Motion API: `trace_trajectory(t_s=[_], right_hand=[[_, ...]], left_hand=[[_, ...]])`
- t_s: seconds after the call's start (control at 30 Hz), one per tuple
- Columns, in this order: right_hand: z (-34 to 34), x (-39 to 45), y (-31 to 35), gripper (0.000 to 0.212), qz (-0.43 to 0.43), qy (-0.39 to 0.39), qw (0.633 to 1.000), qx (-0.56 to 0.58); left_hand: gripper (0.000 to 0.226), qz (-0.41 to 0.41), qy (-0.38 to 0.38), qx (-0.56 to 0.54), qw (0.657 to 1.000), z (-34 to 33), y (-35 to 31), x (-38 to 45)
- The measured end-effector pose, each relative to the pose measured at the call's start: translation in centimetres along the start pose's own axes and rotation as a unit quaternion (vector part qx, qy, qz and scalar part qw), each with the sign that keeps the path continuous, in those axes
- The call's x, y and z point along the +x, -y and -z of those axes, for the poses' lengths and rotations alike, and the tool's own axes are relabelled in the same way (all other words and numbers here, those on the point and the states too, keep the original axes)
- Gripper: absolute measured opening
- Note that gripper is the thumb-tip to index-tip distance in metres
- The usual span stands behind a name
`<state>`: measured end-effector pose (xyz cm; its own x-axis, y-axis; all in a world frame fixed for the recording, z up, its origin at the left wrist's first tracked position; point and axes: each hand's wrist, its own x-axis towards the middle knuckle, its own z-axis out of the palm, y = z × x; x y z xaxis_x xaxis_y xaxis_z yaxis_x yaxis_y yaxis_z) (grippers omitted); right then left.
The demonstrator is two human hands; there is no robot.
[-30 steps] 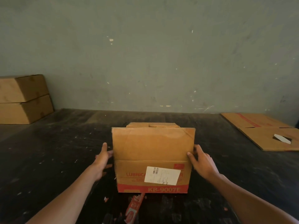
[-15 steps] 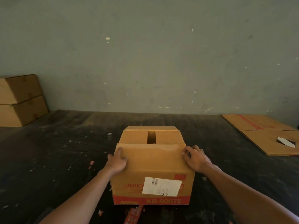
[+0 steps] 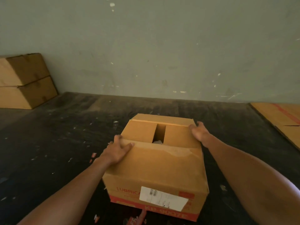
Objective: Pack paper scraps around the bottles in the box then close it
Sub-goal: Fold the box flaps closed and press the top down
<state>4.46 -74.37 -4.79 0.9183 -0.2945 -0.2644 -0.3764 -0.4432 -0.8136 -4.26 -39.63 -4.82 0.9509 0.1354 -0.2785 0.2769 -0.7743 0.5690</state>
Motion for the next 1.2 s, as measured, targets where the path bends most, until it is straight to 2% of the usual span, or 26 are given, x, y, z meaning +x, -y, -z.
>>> trace_trajectory(t_s=[0.2, 0.3, 0.47, 0.63, 0.8, 0.9, 1.03, 1.1, 1.2], right_hand=[[-0.9, 4.5, 1.1, 0.073, -0.022, 0.018, 0.999, 0.014], [-1.1, 5.3, 1.8, 0.074, -0.007, -0.002, 0.999, 0.040], [-1.3, 5.0, 4.5, 0.072, 0.055, -0.113, 0.982, 0.139], [-1.1, 2.2, 7.1, 0.053, 0.109, -0.224, 0.946, 0.206], [-0.6, -3.6, 5.5, 0.041, 0.162, -0.247, 0.925, 0.239], [-0.8, -6.2, 2.8, 0.032, 0.200, -0.213, 0.942, 0.166], [-0.2, -8.2, -1.4, 0.025, 0.225, -0.102, 0.969, 0.009], [-0.2, -9.1, -2.4, 0.030, 0.224, -0.049, 0.968, -0.099], [-1.2, -10.9, -2.5, 0.050, 0.189, 0.007, 0.936, -0.297]], left_hand=[[0.085, 0.008, -0.014, 0.040, 0.999, -1.3, 1.0, 0.9], [0.087, 0.013, -0.026, 0.045, 0.999, -1.5, 1.1, 1.0], [0.086, 0.022, -0.046, 0.046, 0.998, -2.0, 0.9, 1.2], [0.084, 0.035, -0.051, 0.033, 0.998, -2.1, 0.7, 1.0], [0.090, 0.020, -0.058, 0.015, 0.998, -1.9, 1.2, 1.1], [0.097, 0.016, -0.088, -0.009, 0.996, -1.9, 0.5, 0.0], [0.100, -0.014, -0.122, -0.030, 0.992, -1.8, 0.0, -1.2], [0.091, -0.032, -0.126, -0.016, 0.991, -1.7, 0.1, -1.4], [0.063, -0.039, -0.109, 0.030, 0.993, -1.9, 0.2, -1.5]])
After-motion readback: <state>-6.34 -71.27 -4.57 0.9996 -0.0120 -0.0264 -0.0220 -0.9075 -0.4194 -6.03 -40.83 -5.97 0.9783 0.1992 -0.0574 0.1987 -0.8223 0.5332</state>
